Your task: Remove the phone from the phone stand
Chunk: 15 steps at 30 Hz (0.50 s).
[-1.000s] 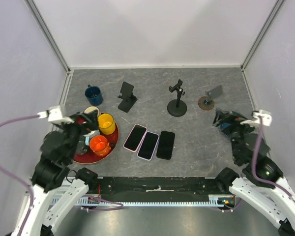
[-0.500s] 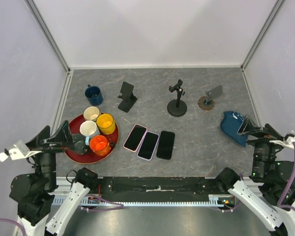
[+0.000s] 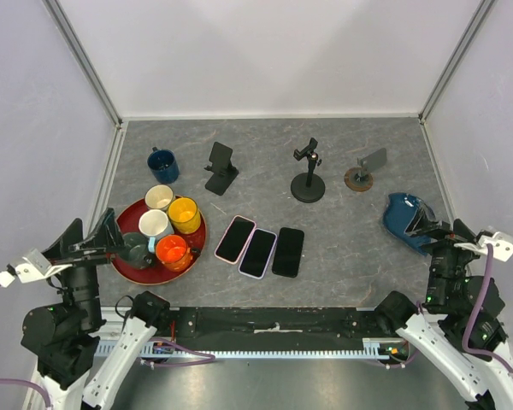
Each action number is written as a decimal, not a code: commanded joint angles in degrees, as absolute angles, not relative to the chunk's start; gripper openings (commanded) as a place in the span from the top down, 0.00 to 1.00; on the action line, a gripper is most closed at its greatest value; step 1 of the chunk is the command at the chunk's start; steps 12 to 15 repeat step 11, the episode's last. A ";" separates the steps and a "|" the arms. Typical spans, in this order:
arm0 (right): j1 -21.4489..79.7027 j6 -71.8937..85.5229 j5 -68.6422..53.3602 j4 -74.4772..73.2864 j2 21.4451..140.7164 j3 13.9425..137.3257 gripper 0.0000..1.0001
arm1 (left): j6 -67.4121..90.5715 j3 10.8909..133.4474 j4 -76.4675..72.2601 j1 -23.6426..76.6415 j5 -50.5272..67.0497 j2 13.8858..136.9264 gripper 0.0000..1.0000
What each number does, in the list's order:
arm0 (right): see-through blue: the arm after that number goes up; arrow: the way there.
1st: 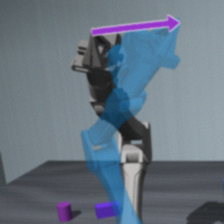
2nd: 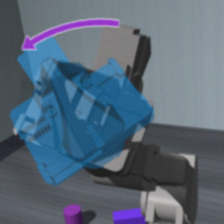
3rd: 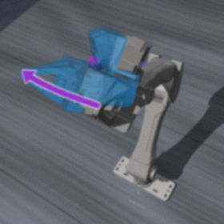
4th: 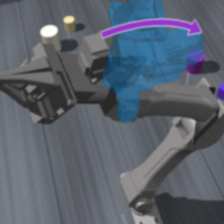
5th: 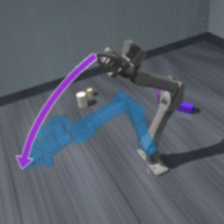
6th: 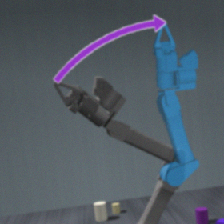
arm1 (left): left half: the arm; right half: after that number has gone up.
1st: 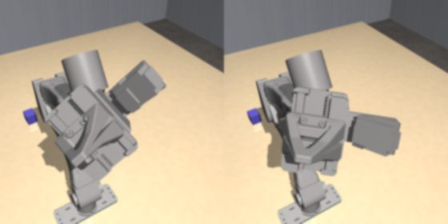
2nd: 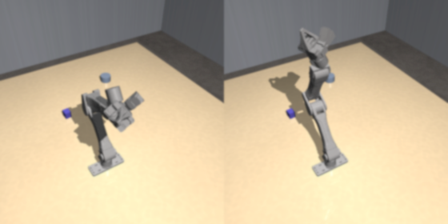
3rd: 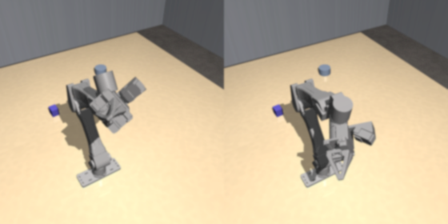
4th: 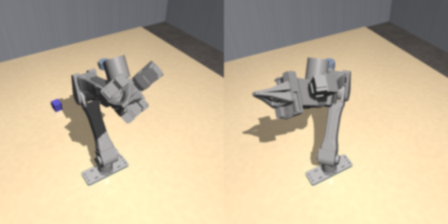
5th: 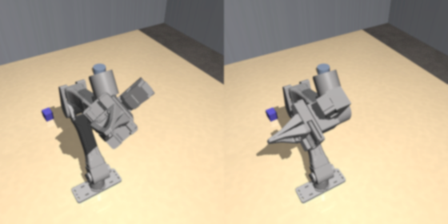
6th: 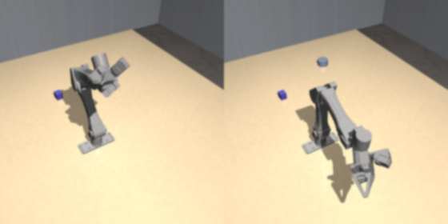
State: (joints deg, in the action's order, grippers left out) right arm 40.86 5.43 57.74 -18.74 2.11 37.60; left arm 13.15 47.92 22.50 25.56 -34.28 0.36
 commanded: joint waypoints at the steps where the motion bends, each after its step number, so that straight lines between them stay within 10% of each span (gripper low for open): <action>1: 40.87 3.16 60.02 -16.61 0.44 36.83 0.02 | 9.93 45.80 16.71 25.31 -36.30 -2.46 0.00; 15: 40.87 3.25 59.94 -16.61 0.26 35.95 0.02 | 11.43 42.89 15.56 25.31 -36.30 -2.11 0.01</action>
